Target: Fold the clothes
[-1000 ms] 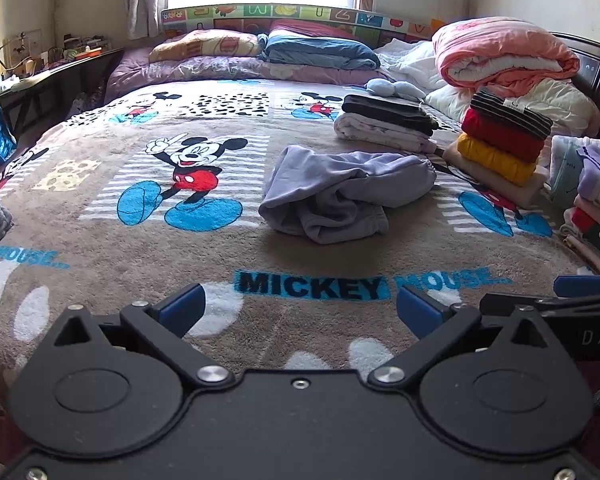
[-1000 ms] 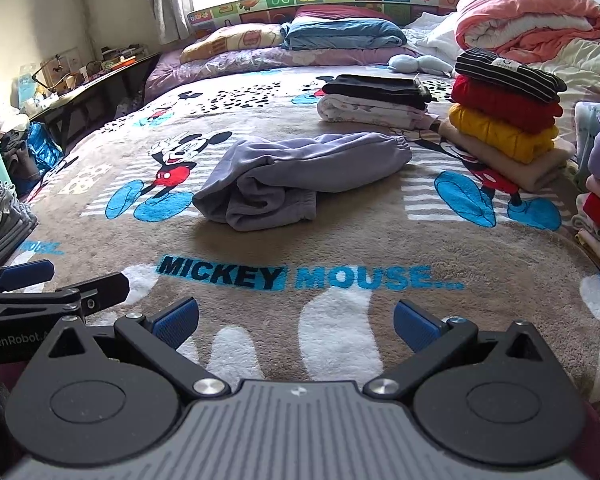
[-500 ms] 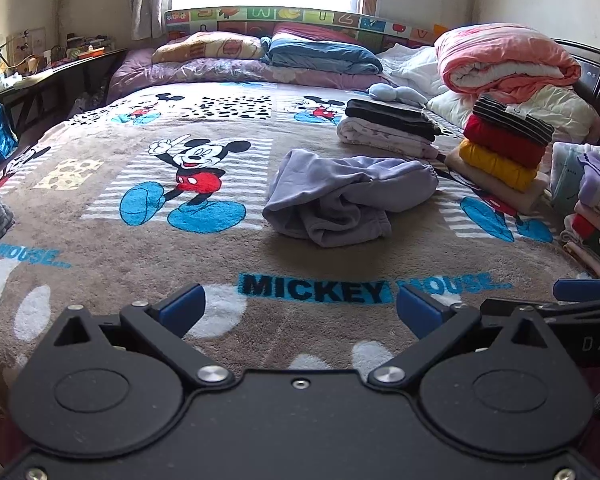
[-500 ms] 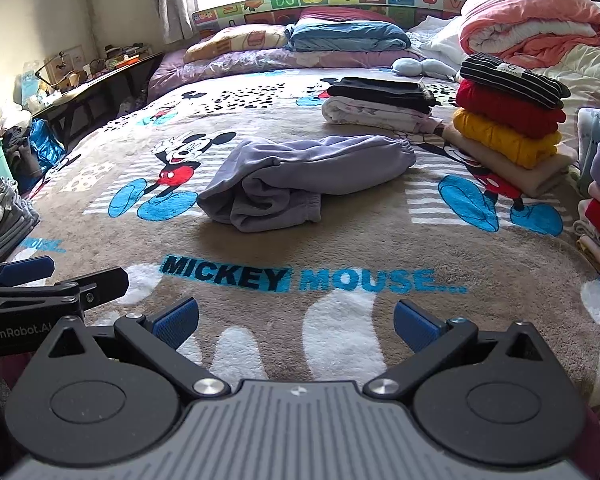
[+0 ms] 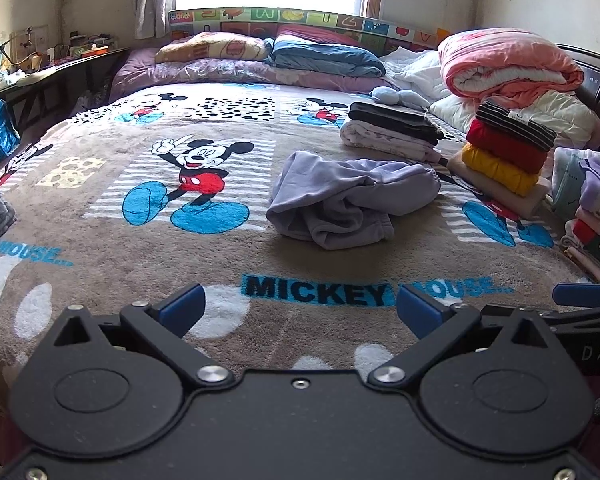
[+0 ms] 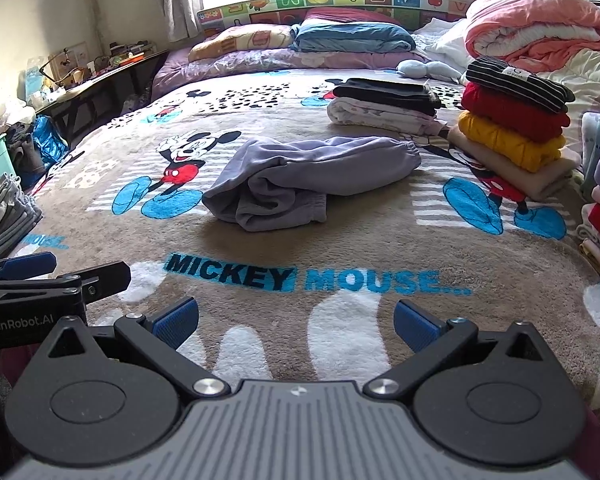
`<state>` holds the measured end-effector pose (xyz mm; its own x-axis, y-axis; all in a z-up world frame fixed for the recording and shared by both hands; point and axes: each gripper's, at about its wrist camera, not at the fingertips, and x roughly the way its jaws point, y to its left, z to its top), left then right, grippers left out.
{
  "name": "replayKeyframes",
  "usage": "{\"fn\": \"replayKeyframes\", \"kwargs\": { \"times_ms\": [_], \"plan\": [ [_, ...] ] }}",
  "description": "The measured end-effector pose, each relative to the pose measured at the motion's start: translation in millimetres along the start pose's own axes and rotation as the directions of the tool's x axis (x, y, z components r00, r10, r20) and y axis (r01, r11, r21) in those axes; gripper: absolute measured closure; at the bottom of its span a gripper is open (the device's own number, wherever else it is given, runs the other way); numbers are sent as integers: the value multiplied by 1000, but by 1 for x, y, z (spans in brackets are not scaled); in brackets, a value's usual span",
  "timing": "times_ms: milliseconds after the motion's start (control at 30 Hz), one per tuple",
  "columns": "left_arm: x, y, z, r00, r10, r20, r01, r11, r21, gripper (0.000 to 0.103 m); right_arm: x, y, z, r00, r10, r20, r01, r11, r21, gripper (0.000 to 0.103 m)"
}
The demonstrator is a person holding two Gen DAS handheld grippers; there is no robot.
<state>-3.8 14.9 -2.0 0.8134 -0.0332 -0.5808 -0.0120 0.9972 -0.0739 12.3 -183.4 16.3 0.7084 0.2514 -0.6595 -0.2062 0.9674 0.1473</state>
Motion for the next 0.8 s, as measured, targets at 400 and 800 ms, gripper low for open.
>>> {"fn": "replayKeyframes", "kwargs": {
  "times_ms": [400, 800],
  "plan": [
    [0, 0, 1, 1000, 2, 6, -2, 1000, 1, 0, 0, 3, 0, 1000, 3, 6, -3, 1000, -2, 0],
    [8, -5, 0, 1000, 2, 7, -2, 1000, 9, 0, 10, -6, -2, 999, 48, 3, -48, 998, 39, 0]
  ]
}}
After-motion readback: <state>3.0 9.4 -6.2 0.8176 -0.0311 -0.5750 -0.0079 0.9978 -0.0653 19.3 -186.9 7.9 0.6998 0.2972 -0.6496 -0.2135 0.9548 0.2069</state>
